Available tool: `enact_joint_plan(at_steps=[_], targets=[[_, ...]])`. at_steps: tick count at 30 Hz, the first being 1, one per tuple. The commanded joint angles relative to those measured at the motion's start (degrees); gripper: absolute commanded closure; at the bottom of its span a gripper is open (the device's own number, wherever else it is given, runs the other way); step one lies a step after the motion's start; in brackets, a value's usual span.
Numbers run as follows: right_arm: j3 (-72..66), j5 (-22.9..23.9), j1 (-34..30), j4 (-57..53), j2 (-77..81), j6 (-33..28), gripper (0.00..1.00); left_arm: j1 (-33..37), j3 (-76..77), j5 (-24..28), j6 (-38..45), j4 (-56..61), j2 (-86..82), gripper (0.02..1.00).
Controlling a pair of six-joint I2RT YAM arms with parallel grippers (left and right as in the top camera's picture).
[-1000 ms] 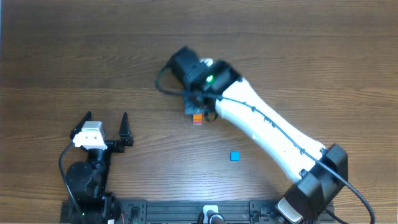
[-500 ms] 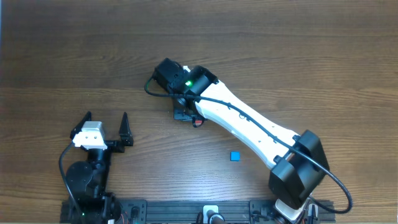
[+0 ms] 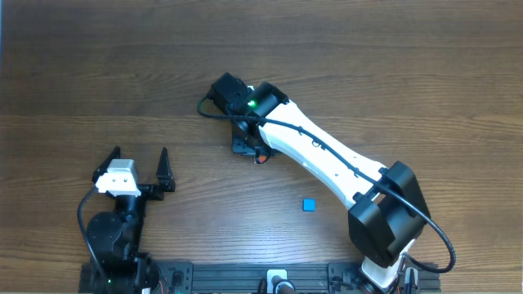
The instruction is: Stack Cubes
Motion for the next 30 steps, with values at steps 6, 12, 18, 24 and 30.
enact_joint_plan(at_steps=[6,12,18,24,30], targets=[[-3.52,-2.03,-1.22,3.32,0.76,-1.36,0.989,-0.33,-0.5,0.35,0.66,0.17,-0.39,0.02],[-3.54,-2.03,-1.22,4.15,0.79,-1.36,0.991,-0.33,-0.5,0.35,0.66,0.17,-0.39,0.02],[-3.56,-1.64,-1.22,4.33,0.79,-1.36,0.985,-0.33,-0.5,0.35,0.66,0.17,-0.39,0.023],[-3.58,-1.38,-1.22,4.17,0.81,-1.77,0.989,-0.33,-0.5,0.35,0.66,0.17,-0.39,0.02],[-3.67,-0.96,-1.22,4.13,0.81,-2.21,0.989,-0.33,-0.5,0.35,0.66,0.17,-0.39,0.02]])
